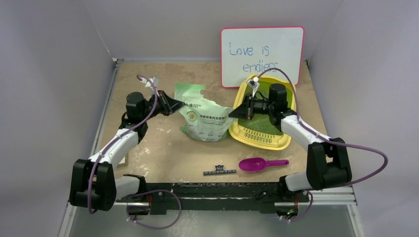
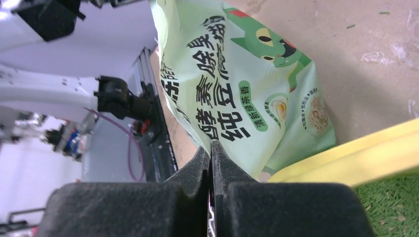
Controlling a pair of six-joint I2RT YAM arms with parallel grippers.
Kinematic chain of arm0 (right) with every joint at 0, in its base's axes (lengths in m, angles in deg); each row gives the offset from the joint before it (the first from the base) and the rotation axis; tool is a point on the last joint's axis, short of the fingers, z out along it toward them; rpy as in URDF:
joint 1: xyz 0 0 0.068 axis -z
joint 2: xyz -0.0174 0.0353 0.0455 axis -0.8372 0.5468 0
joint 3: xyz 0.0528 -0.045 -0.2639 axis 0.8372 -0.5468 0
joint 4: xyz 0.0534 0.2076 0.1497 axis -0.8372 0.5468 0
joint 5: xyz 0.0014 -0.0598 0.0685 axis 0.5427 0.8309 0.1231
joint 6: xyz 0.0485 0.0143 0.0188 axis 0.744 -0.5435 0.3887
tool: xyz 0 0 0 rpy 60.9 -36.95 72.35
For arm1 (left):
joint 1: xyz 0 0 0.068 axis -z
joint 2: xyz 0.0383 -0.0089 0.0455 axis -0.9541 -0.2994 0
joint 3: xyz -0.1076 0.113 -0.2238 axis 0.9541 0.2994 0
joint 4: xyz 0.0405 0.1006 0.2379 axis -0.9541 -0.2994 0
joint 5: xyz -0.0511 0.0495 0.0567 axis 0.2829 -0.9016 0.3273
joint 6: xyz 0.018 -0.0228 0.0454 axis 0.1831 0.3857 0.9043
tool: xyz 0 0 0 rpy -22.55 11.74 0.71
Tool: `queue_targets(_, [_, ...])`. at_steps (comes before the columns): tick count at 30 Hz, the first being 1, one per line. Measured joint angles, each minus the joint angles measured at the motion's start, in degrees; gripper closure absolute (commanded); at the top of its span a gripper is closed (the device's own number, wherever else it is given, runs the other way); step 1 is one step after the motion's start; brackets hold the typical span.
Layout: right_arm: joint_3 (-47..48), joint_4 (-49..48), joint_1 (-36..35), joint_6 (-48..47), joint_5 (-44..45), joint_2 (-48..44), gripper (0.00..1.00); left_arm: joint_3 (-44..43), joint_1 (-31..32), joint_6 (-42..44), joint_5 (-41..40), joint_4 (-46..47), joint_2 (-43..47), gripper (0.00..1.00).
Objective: Fill the litter box with clean litter
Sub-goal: Close the cat litter bag at the center of the board.
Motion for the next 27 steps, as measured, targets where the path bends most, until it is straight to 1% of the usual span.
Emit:
queue_targets(3, [-1.9,-4.8,1.8,7.1,-0.7,0.0,1.0,-0.2,0.0,1.3,-0.4,-1.7,0.1,1.0])
queue_targets(6, [-2.6,-5.6,2.6,11.6,-1.4,0.0,1.0,-0.4,-0.2,2.9,-0.4,-3.8,0.7,1.0])
queue_targets(10, [-2.4,-4.2,3.8,13.2,-3.3,0.2,1.0,-1.0,-1.1,4.3,0.3,-6.8,0.9,1.0])
queue_targets(13, [-0.8,-0.7,4.7,12.6,-4.9,1.2,1.0,-1.5,-1.6,4.7,1.3,-8.3,0.7,1.0])
queue_targets(14, [-0.1,-0.2,4.7,12.5,-5.4,1.8,0.9,-1.6,-1.8,4.8,1.4,-8.5,0.6,1.0])
queue_targets(15, [0.5,0.3,4.7,12.5,-5.9,2.5,0.74,-1.7,-1.9,5.1,1.7,-8.7,0.4,1.0])
queue_targets(16, [1.0,1.1,4.7,12.3,-6.0,3.0,0.61,-1.9,-2.1,5.2,2.0,-8.9,0.2,1.0])
queue_targets(17, [1.7,2.5,4.8,11.7,-5.7,3.5,0.54,-2.1,-2.2,5.6,2.3,-9.5,0.0,1.0])
queue_targets(19, [2.6,4.4,4.6,10.3,-4.6,4.1,0.48,-2.8,-2.6,6.3,2.3,-11.0,-0.5,1.0])
queue_targets(21, [3.1,5.3,3.8,9.1,-3.8,4.1,0.46,-3.3,-2.7,7.1,2.3,-12.1,-0.6,1.0])
queue_targets(26, [3.4,2.4,-1.6,6.7,-1.1,4.1,0.39,-3.3,-2.8,7.0,2.4,-12.3,-0.7,1.0])
queue_targets(27, [3.4,1.2,-2.9,6.0,-0.5,4.1,0.39,-3.3,-2.8,6.8,2.4,-12.2,-0.7,1.0])
